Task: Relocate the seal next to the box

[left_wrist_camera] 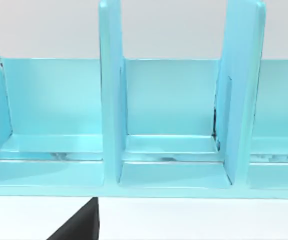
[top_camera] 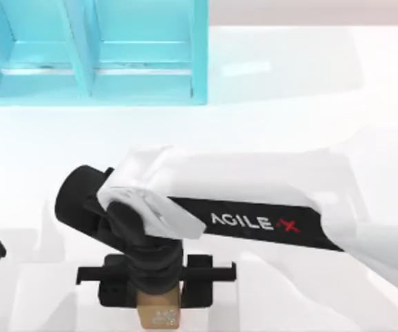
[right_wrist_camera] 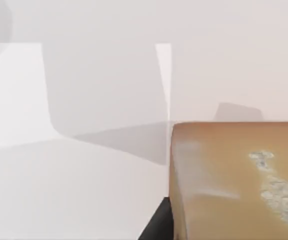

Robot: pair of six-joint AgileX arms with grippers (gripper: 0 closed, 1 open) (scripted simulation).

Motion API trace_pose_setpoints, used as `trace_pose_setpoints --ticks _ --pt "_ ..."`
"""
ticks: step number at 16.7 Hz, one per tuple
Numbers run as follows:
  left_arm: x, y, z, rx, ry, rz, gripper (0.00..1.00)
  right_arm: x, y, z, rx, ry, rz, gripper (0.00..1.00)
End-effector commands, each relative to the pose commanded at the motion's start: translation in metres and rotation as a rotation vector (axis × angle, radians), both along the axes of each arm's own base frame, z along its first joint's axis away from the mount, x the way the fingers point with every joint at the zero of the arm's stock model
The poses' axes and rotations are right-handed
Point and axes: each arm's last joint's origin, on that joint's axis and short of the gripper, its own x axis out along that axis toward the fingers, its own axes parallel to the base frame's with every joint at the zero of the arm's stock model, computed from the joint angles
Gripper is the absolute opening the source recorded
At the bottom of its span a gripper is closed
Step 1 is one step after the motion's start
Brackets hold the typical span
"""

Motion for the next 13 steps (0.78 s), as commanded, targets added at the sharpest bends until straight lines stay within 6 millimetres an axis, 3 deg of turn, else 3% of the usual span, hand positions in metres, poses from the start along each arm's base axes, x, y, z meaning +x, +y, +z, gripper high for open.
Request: trace_pose_setpoints --ticks 7,13 --pt "0.0 0.0 0.0 0.0 0.0 0.0 1.0 0.0 0.0 0.048 -0.001 0.001 -0.001 0.0" --pt "0.0 0.0 0.0 0.0 0.0 0.0 1.0 0.005 -0.002 0.048 -0.003 0.002 -0.001 0.0"
